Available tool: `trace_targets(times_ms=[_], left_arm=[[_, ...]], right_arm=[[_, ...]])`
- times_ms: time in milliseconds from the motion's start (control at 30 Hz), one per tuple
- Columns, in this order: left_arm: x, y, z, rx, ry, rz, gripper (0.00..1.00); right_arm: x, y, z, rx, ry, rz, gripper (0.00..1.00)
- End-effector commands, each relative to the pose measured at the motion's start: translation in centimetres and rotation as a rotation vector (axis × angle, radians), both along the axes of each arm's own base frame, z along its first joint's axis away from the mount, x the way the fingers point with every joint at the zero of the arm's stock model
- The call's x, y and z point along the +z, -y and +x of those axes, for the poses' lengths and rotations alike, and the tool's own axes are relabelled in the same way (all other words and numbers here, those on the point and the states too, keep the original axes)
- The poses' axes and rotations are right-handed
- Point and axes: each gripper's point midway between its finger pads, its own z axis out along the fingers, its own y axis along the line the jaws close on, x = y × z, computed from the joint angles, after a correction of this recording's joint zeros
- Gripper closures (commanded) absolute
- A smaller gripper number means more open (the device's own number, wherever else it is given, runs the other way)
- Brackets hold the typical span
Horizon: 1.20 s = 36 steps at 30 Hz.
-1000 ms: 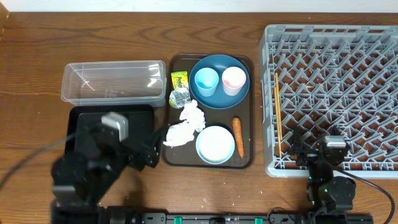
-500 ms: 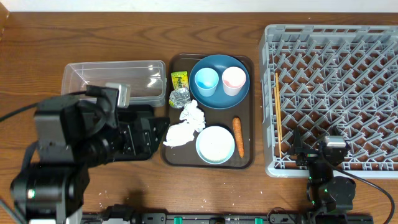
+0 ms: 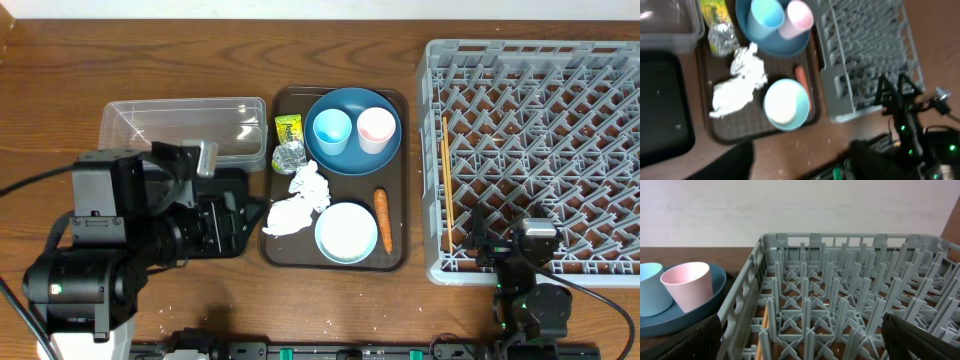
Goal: Sort waste into correct bins and load items into the dishwasher rack
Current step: 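Move the left gripper over the crumpled white tissues on the tray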
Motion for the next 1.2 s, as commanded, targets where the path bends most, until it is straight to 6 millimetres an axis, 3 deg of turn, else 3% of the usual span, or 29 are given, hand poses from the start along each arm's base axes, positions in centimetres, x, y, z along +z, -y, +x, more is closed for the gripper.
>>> trace_targets(times_ms=[0, 100, 267, 833, 1033, 1167], left_arm=[[-0.4, -0.9, -0.1, 0.037, -0.007, 0.051, 0.46], [-1.5, -2.0, 0.2, 0.076, -0.028, 0.108, 0.55], [-3.7, -2.3, 0.6, 0.087, -0.067, 0.131, 0.55], [-14.2, -2.7, 4.7, 0.138, -0.083, 0.130, 0.55], [-16.1, -3.6, 5.6, 0.169, -0.107, 0.192, 0.55], [-16.3, -2.7, 6.1, 0.135, -0.094, 0.200, 0.55]], right_arm=[[-0.1, 0.1, 0.0, -0.007, -0.001, 0.013, 0.01], [-0.1, 0.1, 0.0, -0.007, -0.001, 0.013, 0.01], [-0.1, 0.1, 0.0, -0.007, -0.001, 0.013, 0.01], [-0.1, 0.1, 0.0, -0.007, -0.001, 0.013, 0.01], [-0.1, 0.1, 0.0, -0.007, -0.001, 0.013, 0.01], [-0.1, 0.1, 0.0, -0.007, -0.001, 0.013, 0.01]])
